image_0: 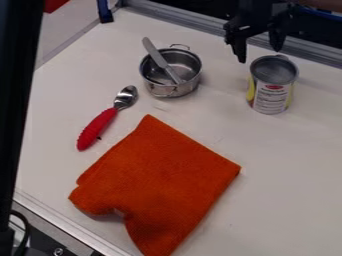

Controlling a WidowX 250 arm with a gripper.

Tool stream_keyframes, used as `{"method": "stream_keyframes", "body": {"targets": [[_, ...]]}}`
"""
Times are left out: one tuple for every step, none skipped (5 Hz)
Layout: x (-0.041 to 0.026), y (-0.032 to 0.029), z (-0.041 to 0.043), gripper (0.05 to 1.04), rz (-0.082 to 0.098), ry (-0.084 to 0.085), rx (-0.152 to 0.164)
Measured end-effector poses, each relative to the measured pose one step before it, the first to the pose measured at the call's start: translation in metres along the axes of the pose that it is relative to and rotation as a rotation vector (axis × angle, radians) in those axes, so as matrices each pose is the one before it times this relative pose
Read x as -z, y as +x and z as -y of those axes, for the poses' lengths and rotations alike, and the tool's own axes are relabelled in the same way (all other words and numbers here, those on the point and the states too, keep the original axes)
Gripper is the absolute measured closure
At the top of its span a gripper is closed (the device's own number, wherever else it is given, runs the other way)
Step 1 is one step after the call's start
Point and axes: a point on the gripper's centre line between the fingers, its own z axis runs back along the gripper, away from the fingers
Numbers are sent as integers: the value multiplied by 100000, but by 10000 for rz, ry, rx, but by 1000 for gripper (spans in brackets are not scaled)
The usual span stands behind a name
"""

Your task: Moved the can beside the red towel

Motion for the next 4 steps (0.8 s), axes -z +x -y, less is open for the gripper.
{"method": "stream_keyframes", "body": {"targets": [[844,-1611,342,83,-154,450,221],[86,-1249,495,83,56,264,344],[1609,-2633,-850,83,-366,643,445],[-925,-1888,146,83,52,-25,425]]}}
